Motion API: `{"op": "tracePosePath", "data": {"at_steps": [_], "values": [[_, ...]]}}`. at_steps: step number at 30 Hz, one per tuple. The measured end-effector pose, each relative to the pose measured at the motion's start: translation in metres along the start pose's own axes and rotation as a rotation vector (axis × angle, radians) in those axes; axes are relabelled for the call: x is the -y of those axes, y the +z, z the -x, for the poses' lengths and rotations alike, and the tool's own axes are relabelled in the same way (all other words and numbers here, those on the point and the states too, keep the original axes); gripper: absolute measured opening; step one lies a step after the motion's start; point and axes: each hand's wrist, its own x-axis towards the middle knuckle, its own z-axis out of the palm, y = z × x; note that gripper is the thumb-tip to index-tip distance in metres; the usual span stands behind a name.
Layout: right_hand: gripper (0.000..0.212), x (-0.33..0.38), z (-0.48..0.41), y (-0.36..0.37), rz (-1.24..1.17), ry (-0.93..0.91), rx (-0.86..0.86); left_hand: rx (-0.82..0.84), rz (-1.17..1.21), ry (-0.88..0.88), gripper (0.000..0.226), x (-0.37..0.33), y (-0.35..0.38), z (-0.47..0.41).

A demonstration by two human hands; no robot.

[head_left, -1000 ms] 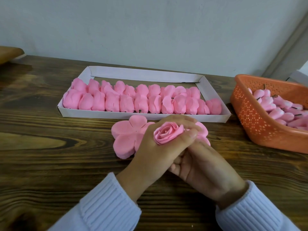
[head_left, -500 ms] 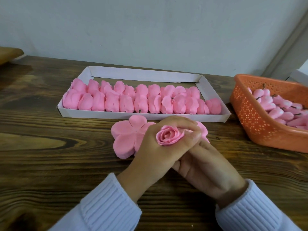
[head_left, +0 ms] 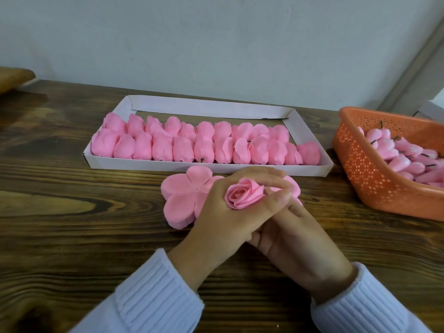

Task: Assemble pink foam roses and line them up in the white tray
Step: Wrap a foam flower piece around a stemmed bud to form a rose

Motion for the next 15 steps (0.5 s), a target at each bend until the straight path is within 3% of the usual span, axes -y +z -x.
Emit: {"op": "tracePosePath", "data": {"at_steps": [3, 7, 11, 15], "values": [[0.039, 0.0017, 0.0007, -0.0011, -0.114, -0.064, 0.099, -0.016, -0.007, 0.023, 0.016, -0.0001, 0.0012, -0.0016], [0.067, 0.0055, -0.0009, -0.0034, -0.260, -0.001, 0.166, -0.038, 0.018, -0.006, 0.019, 0.0015, 0.0005, -0.0013], [0.031, 0.0042, -0.0031, -0.0033, -0.087, 0.146, -0.002, -0.026, 0.023, -0.062, 0.016, -0.0004, -0.0001, -0.0001], [0.025, 0.0006, -0.0015, -0.0042, -0.027, 0.076, -0.054, 0.016, -0.024, -0.007, 0.010, -0.0021, 0.0007, 0.0000]]}}
